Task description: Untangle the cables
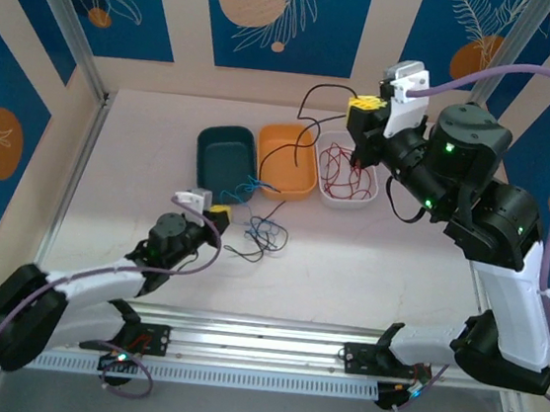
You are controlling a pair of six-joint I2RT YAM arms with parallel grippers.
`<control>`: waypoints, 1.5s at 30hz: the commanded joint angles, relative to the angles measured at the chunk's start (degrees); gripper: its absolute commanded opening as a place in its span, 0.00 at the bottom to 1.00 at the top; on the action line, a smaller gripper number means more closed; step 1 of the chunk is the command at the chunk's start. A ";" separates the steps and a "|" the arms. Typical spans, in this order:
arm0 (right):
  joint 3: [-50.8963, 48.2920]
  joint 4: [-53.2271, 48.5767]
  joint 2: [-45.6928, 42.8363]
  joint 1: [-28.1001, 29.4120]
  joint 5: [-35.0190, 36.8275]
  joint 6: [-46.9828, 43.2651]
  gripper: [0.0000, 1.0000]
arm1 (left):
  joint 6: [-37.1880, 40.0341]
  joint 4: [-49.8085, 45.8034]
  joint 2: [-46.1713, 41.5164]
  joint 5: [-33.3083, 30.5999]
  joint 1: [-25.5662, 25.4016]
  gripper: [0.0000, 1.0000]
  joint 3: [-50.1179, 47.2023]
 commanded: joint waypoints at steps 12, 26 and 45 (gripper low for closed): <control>3.03 1.83 -1.18 -3.68 12.20 -6.32 0.02 | -4.88 -36.53 -21.84 -10.80 13.18 0.00 -2.12; 3.69 0.63 -6.05 -5.34 15.07 -8.42 0.01 | -10.47 -35.97 -17.00 -7.77 17.40 0.00 -1.89; 10.75 -2.90 26.95 -19.15 -10.35 4.59 0.00 | -9.88 -40.10 -24.80 2.12 17.40 0.00 0.57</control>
